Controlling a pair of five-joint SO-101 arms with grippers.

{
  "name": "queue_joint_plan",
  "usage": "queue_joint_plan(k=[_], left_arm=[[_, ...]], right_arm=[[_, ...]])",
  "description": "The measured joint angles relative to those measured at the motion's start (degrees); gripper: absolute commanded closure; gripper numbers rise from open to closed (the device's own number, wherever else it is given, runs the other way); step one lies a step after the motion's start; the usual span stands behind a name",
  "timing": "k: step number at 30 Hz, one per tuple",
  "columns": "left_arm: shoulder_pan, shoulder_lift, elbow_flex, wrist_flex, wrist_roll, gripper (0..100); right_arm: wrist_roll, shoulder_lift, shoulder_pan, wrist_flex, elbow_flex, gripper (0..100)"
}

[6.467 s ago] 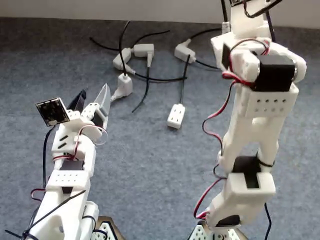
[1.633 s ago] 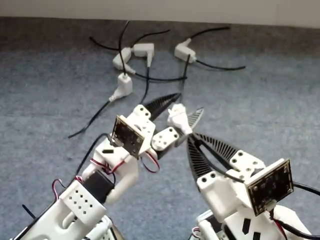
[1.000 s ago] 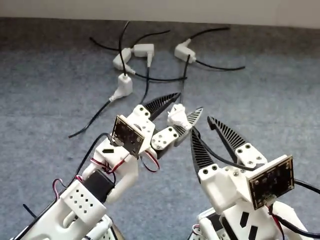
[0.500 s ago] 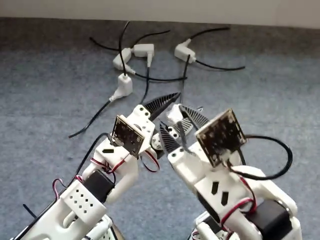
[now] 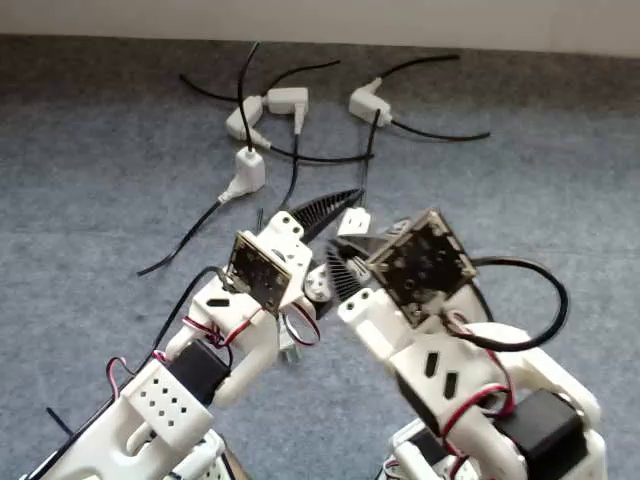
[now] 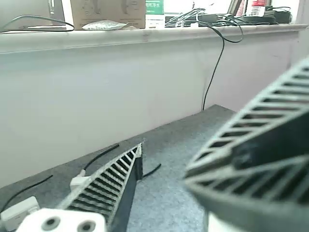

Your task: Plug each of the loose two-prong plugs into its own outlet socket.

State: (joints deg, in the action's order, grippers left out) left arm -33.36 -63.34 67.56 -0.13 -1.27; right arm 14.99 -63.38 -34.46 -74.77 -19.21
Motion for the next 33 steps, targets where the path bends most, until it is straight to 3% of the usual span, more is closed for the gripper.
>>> queue_joint_plan(k=[4, 9, 16, 23, 33], left_arm=[[-0.3, 0.0, 1.3, 0.0, 0.0, 79], [6.9, 0.0, 3.3, 0.0, 0.0, 79], [24.4, 0.1, 4.1, 0.0, 0.0, 79], [42.5, 0.1, 4.2, 0.0, 0.0, 79], [56.7, 0.1, 4.7, 6.9, -2.0, 79]], right_arm=[[-0.7, -1.0, 8.8, 0.9, 3.3, 85.7], [-6.0, -1.5, 20.0, 1.0, 8.3, 85.3], [-10.6, 4.1, 21.3, -4.7, 8.4, 85.3], [-16.4, 12.7, 10.2, -11.3, 8.4, 85.3], [-20.6, 27.1, -5.5, -11.4, 8.3, 85.3]])
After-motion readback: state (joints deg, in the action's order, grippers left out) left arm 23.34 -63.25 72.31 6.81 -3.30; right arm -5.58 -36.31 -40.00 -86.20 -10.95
